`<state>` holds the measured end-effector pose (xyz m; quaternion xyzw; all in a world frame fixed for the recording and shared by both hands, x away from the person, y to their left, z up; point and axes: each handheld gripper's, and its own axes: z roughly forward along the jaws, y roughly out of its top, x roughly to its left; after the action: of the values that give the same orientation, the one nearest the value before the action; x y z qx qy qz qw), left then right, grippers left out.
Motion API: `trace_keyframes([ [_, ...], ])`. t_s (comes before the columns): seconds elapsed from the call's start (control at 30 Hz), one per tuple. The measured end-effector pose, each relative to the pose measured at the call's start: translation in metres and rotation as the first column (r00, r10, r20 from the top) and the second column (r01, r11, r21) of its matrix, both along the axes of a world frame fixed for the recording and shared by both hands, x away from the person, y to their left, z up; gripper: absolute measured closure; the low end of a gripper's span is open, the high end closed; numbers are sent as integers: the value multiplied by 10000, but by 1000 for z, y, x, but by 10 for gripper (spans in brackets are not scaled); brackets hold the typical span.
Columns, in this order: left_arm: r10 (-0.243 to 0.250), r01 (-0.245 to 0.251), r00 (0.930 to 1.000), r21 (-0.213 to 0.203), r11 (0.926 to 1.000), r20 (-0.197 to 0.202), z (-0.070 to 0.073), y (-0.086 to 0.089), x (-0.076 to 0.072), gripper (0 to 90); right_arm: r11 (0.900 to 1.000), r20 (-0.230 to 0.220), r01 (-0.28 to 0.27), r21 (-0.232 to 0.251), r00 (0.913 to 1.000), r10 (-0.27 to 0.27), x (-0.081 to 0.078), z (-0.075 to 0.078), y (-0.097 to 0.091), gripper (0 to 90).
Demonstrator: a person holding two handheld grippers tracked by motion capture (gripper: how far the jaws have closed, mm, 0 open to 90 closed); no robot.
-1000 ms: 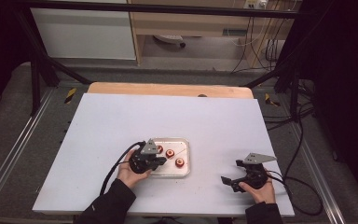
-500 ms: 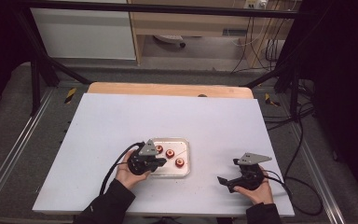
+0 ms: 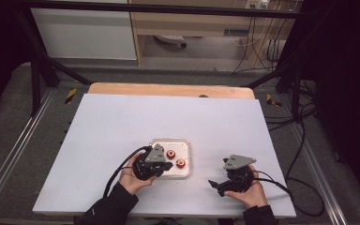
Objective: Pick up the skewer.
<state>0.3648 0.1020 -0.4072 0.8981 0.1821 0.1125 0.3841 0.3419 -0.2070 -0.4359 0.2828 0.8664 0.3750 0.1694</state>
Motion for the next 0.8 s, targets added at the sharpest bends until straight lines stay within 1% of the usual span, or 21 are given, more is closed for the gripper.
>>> trace_keyframes([
  [0.03,-77,77,10000,38,10000,20,1,-1,-1,881,9997,248,-168,-177,9995,172,-1,3,5,68],
  [0.07,-148,148,9999,102,9998,12,2,-3,-1,881,9997,248,-168,-177,9995,172,-1,3,5,68],
  [0.1,-147,147,9999,121,9998,33,3,-5,-2,881,9992,342,-236,-307,9991,247,-1,5,8,79],
  [0.13,-229,228,9997,183,9996,40,3,-6,-2,881,9970,539,-370,-683,9977,407,-1,8,14,90],
  [0.17,-282,281,9996,210,9994,38,4,-8,-3,881,9952,683,-415,-891,9965,477,-1,9,16,103],
  [0.2,-375,373,9993,362,9986,52,4,-11,-4,881,9935,832,-479,-1033,9949,566,-2,11,18,115],
  [0.23,-375,373,9993,362,9986,52,4,-11,-4,881,9924,949,-536,-1105,9934,642,-2,12,21,127],
  [0.27,-444,441,9990,486,9978,38,4,-14,-4,881,9911,1086,-579,-1200,9915,711,-1,13,23,139],
  [0.3,-444,441,9990,486,9978,38,4,-14,-4,881,9895,1228,-637,-1297,9892,797,-1,14,25,153],
  [0.37,-507,506,9987,620,9968,6,4,-18,-4,881,9848,1529,-845,-1519,9823,1079,-1,15,29,177],
  [0.4,-584,585,9983,791,9952,-36,5,-22,-3,881,9823,1625,-937,-1624,9794,1203,0,15,31,191],
  [0.5,-670,672,9977,865,9940,-62,6,-27,-2,881,9705,1872,-1194,-2095,9692,1597,0,17,38,230],
  [0.53,-688,692,9976,874,9938,-70,6,-29,-1,881,9705,1872,-1194,-2095,9692,1597,0,17,38,230],
  [0.57,-713,718,9974,882,9935,-90,6,-30,-1,881,9631,2021,-1394,-2301,9613,1874,1,17,42,251],
  [0.6,-744,752,9972,943,9927,-127,6,-34,0,882,9584,2076,-1486,-2435,9573,2012,1,18,44,264],
  [0.63,-744,752,9972,943,9927,-127,6,-34,0,881,9529,2116,-1570,-2593,9535,2147,1,18,46,276],
  [0.7,-789,801,9968,1055,9912,-154,6,-38,0,881,9373,2278,-1801,-2983,9402,2532,2,18,50,309],
  [0.73,-830,843,9964,1048,9909,-164,6,-39,1,881,9282,2360,-1954,-3166,9316,2765,3,19,51,328],
  [0.77,-850,864,9962,1048,9907,-174,6,-40,1,881,9213,2423,-2067,-3294,9246,2941,3,19,53,348],
  [0.8,-845,860,9962,1015,9911,-188,6,-41,1,881,9213,2423,-2067,-3294,9246,2941,3,19,53,348],
])
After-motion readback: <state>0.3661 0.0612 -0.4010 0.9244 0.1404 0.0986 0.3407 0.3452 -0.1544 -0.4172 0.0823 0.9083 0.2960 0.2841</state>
